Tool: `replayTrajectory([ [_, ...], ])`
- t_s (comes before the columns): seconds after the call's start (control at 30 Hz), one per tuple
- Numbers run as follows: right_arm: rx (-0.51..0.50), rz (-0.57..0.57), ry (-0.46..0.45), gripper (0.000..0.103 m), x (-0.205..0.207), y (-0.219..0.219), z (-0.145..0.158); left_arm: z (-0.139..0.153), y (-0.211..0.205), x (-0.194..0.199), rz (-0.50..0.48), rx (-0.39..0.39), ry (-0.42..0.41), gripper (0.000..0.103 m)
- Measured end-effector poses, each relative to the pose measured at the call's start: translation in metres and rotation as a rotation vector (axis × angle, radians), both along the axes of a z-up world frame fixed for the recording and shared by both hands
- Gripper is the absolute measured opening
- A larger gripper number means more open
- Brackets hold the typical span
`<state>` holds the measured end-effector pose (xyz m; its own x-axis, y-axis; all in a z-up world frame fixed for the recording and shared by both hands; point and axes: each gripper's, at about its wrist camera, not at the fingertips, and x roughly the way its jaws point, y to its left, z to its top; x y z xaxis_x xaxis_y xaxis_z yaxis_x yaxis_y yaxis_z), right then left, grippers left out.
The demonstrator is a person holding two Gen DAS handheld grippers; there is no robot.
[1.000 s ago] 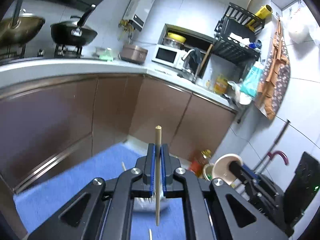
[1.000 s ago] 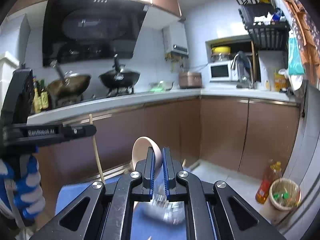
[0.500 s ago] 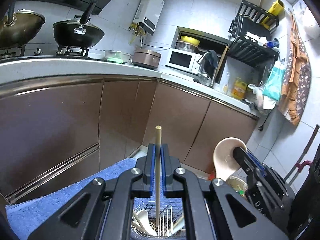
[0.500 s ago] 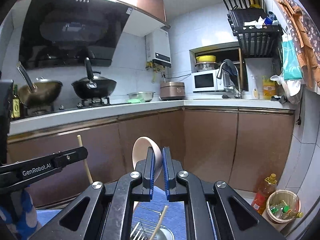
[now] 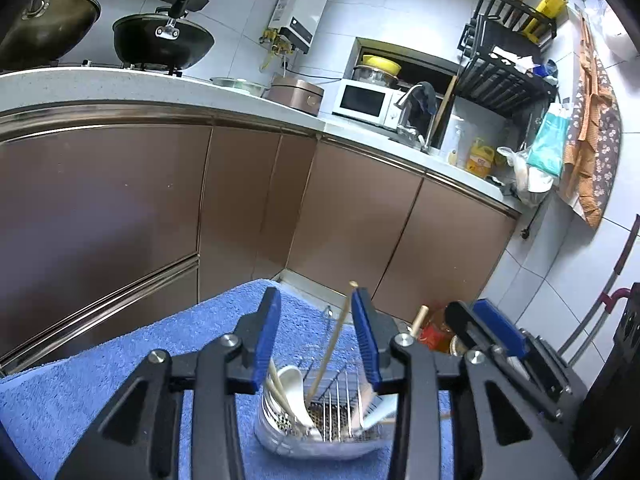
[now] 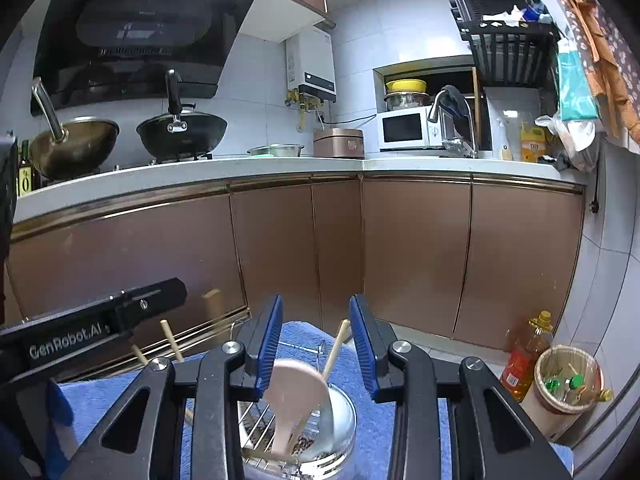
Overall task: Organize utensils
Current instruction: 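Open both tools to drop the chopstick and spoon into the holder, then withdraw both tools back over the last two chopsticks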
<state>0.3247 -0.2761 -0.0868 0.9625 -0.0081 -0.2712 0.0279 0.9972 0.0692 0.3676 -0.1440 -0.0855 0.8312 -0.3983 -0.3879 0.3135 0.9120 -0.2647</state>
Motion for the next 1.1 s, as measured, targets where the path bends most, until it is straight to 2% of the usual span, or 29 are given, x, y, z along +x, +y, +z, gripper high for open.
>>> replayTrajectory([
  [0.27, 0.047, -0.039, -0.032, 0.037, -0.066, -0.018, 0.033, 0.015, 0.031, -0.055, 0.011, 0.019, -0.006, 0.049],
  [0.5, 0.101, -0.016, 0.017, 0.038, -0.128, -0.021, 0.041, 0.029, 0.056, -0.111, 0.029, 0.066, 0.006, 0.053],
  [0.67, 0.116, 0.004, 0.03, 0.045, -0.169, -0.014, 0.039, 0.042, 0.063, -0.168, 0.095, 0.116, -0.067, 0.065],
  [0.77, 0.117, 0.016, 0.039, 0.049, -0.195, -0.01, 0.039, 0.046, 0.06, -0.205, 0.133, 0.162, -0.122, 0.067],
  [1.1, 0.114, -0.005, 0.031, 0.057, -0.261, -0.006, 0.044, 0.054, 0.04, -0.296, 0.086, 0.228, -0.266, 0.068],
])
